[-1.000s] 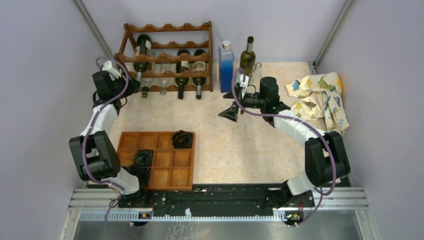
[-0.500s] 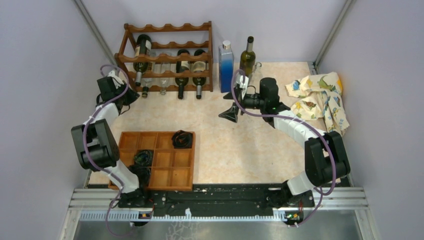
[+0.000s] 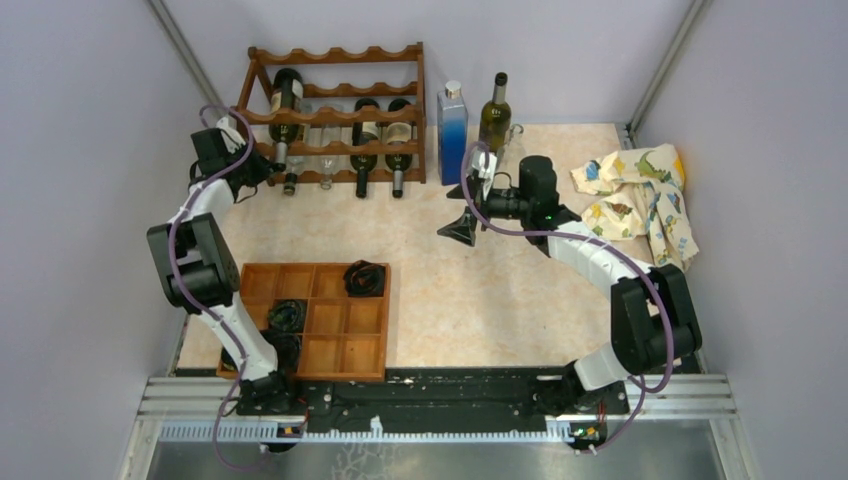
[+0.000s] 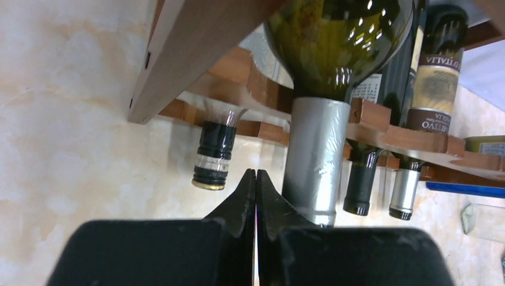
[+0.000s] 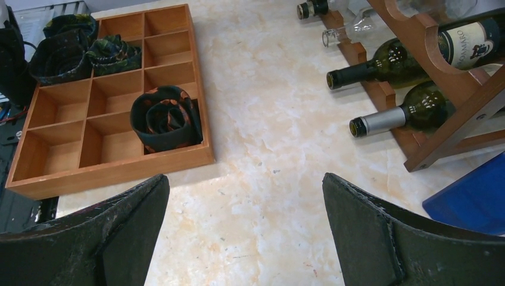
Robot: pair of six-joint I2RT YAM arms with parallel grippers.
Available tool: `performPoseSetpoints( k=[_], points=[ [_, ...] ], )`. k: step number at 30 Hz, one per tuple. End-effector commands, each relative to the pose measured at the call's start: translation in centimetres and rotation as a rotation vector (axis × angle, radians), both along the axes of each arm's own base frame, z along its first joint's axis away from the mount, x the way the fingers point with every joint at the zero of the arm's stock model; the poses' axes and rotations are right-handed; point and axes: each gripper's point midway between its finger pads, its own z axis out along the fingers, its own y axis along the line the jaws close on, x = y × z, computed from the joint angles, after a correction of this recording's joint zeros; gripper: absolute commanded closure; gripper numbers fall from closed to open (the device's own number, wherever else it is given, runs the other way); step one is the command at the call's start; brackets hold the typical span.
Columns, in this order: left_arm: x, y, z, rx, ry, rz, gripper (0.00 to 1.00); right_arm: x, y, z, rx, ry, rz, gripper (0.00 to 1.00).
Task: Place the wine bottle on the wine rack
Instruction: Adjust the wine bottle in the wine rack.
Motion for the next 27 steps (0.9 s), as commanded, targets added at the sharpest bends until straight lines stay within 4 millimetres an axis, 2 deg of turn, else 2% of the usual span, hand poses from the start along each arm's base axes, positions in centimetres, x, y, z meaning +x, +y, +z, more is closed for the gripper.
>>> performPoseSetpoints(
  k=[1, 7, 12, 14, 18, 20, 23, 27],
  points=[
    [1.9, -0.7, 1.8, -0.050, -0.061, -0.033, 1.00, -0.6, 0.2, 1.8, 0.017, -0.085, 0.018, 0.02],
    [1.8, 0.4, 1.3, -0.035, -0.028, 0.036, 1.00, -0.5, 0.1, 1.7, 0.011, -0.088, 0.016, 0.02],
    [-0.8, 2.1, -0.6, 0.014, 0.068, 0.163, 0.99, -0.7, 0.0, 1.5, 0.009, -0.085, 0.015, 0.02],
    [-1.9, 2.2, -1.1, 0.024, 0.087, 0.181, 0.99, -0.7, 0.1, 1.5, 0.008, -0.084, 0.017, 0.02],
    [-3.6, 1.1, -1.2, 0.015, 0.086, 0.138, 0.99, -0.6, 0.1, 1.4, 0.009, -0.085, 0.018, 0.02],
    [-4.0, 0.0, -0.5, -0.006, 0.057, 0.090, 0.99, -0.6, 0.1, 1.4, 0.009, -0.084, 0.020, 0.02],
    [-4.2, -1.7, 0.4, -0.055, 0.017, 0.013, 0.99, -0.6, 0.2, 1.3, 0.008, -0.082, 0.022, 0.02],
    [-3.3, -2.0, 1.0, -0.090, 0.001, 0.000, 0.99, -0.7, 0.3, 1.3, 0.009, -0.084, 0.028, 0.02]
  ],
)
